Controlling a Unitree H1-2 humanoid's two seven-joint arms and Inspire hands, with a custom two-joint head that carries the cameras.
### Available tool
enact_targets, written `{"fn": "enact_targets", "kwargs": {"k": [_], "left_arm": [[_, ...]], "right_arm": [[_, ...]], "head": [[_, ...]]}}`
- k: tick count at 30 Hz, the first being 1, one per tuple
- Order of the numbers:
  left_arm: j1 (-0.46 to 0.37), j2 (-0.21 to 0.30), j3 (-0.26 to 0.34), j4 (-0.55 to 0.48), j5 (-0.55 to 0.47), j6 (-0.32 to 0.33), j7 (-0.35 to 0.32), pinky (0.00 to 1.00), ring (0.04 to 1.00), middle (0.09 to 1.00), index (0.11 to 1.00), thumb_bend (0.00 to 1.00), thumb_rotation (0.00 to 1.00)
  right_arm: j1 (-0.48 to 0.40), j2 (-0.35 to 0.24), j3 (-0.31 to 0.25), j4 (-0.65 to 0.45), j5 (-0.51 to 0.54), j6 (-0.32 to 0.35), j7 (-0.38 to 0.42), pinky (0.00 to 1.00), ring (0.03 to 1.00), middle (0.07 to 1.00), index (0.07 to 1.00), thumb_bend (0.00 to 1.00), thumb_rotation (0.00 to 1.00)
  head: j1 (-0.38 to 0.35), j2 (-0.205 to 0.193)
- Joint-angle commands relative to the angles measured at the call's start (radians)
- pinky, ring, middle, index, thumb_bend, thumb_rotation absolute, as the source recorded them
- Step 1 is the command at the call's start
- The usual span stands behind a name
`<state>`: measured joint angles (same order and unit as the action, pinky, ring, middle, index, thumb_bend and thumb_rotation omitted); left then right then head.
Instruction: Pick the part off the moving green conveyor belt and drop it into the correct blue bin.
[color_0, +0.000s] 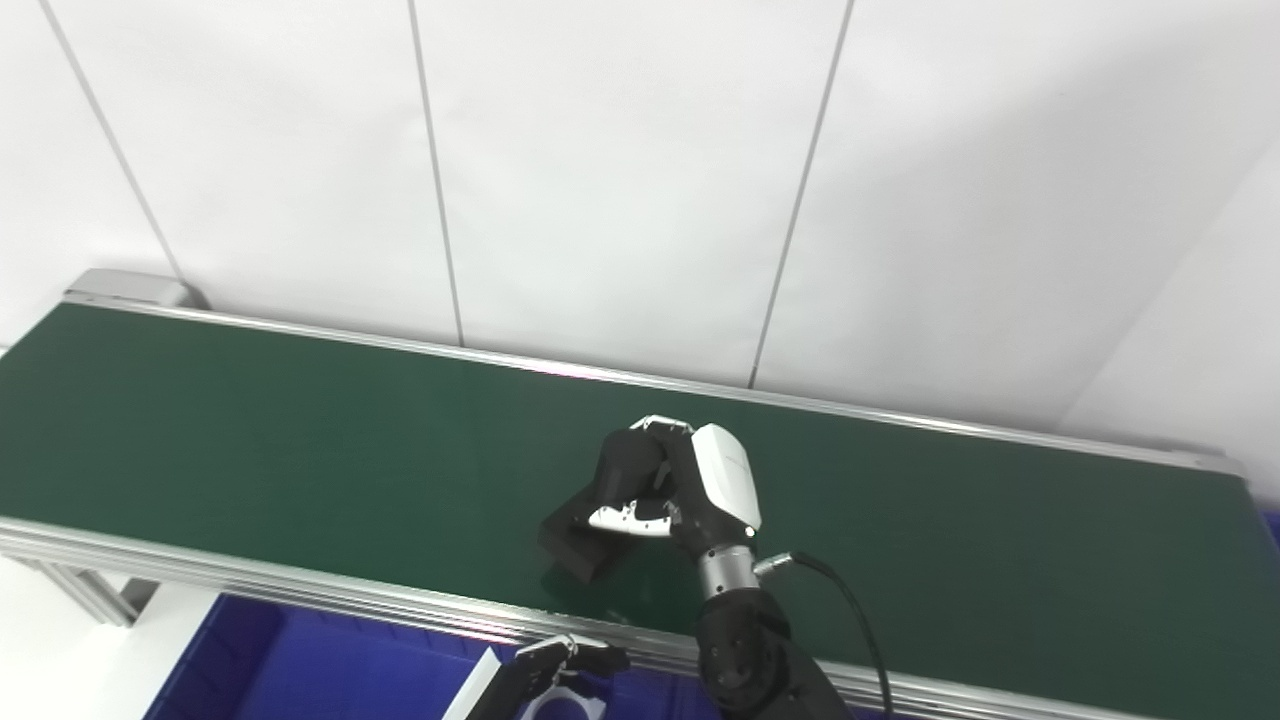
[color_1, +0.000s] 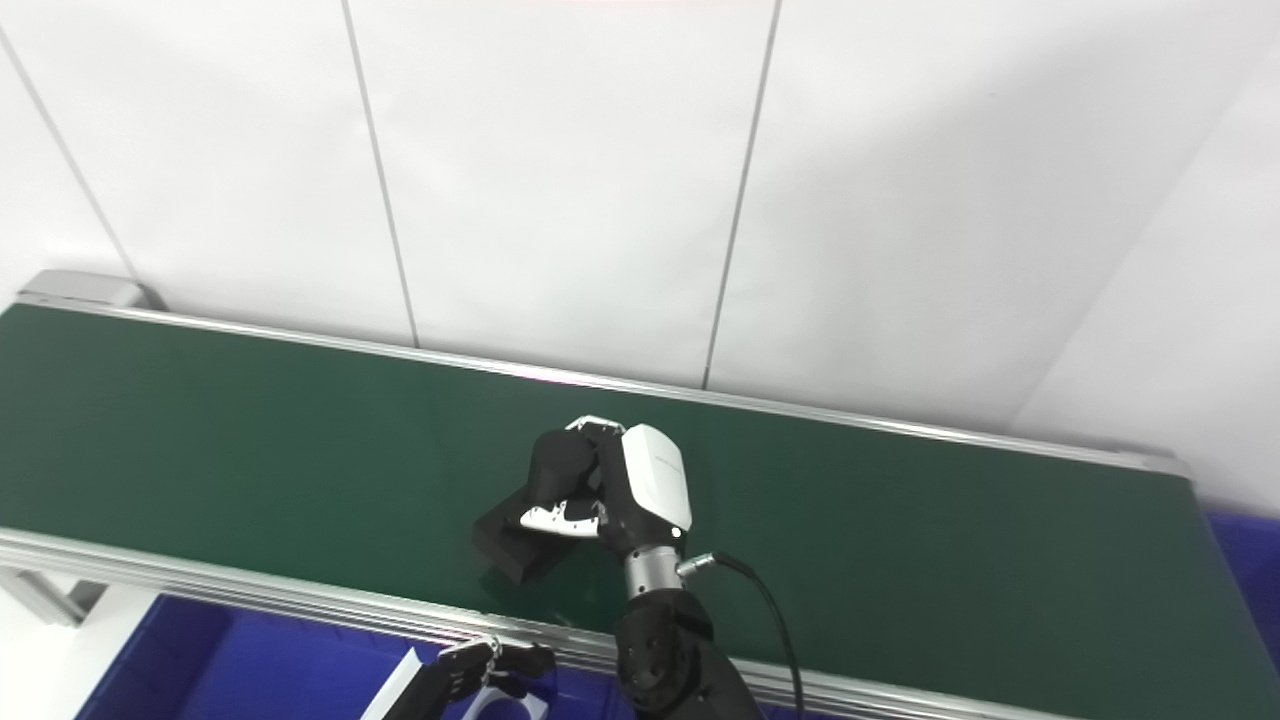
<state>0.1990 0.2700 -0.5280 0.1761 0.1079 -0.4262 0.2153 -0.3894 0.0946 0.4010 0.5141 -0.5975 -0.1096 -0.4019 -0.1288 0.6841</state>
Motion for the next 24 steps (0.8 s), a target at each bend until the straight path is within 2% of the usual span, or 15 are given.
{"fn": "enact_targets", "kwargs": {"k": [1, 5, 9, 13, 15, 18, 21, 24], "left_arm": [[-0.003, 0.009, 0.007, -0.046, -0.004, -0.044, -0.009, 0.65, 0.713, 0.738, 0.659, 0.82, 0.31], [0.006, 0.006, 0.019, -0.063, -0.019, -0.044, -0.025, 0.64, 0.711, 0.739, 0.658, 0.82, 0.3], [0.019, 0.004, 0.038, -0.083, -0.03, -0.044, -0.052, 0.64, 0.713, 0.742, 0.656, 0.81, 0.3], [0.035, 0.006, 0.059, -0.114, -0.024, -0.044, -0.067, 0.64, 0.713, 0.74, 0.656, 0.82, 0.33], [0.04, 0.006, 0.069, -0.126, -0.02, -0.044, -0.073, 0.65, 0.716, 0.739, 0.656, 0.82, 0.35], [0.049, 0.003, 0.085, -0.144, -0.025, -0.044, -0.09, 0.65, 0.717, 0.737, 0.656, 0.83, 0.36], [0.054, -0.002, 0.101, -0.155, -0.037, -0.044, -0.11, 0.66, 0.719, 0.735, 0.657, 0.82, 0.35], [0.061, -0.013, 0.126, -0.162, -0.056, -0.044, -0.136, 0.64, 0.714, 0.738, 0.658, 0.82, 0.36]], "right_arm": [[0.01, 0.003, -0.019, -0.107, 0.006, -0.01, -0.004, 0.26, 0.394, 0.483, 0.505, 0.51, 0.0], [0.097, -0.015, -0.053, -0.271, 0.012, 0.019, 0.023, 0.2, 0.38, 0.472, 0.503, 0.51, 0.0], [0.179, -0.028, -0.086, -0.426, 0.015, 0.07, 0.071, 0.18, 0.376, 0.465, 0.504, 0.51, 0.0], [0.302, -0.062, -0.131, -0.593, 0.058, 0.072, 0.119, 0.2, 0.381, 0.482, 0.502, 0.51, 0.0], [0.357, -0.08, -0.144, -0.661, 0.048, 0.106, 0.154, 0.19, 0.379, 0.48, 0.502, 0.51, 0.0], [0.425, -0.108, -0.156, -0.731, 0.043, 0.128, 0.2, 0.16, 0.37, 0.467, 0.505, 0.51, 0.0], [0.503, -0.142, -0.168, -0.782, 0.059, 0.146, 0.248, 0.17, 0.377, 0.463, 0.504, 0.51, 0.0], [0.566, -0.196, -0.178, -0.781, 0.09, 0.113, 0.288, 0.2, 0.384, 0.461, 0.503, 0.51, 0.0]], "head": [[-0.002, 0.007], [-0.006, 0.019], [-0.013, 0.038], [-0.047, 0.089], [-0.056, 0.106], [-0.065, 0.124], [-0.07, 0.141], [-0.069, 0.159]]}}
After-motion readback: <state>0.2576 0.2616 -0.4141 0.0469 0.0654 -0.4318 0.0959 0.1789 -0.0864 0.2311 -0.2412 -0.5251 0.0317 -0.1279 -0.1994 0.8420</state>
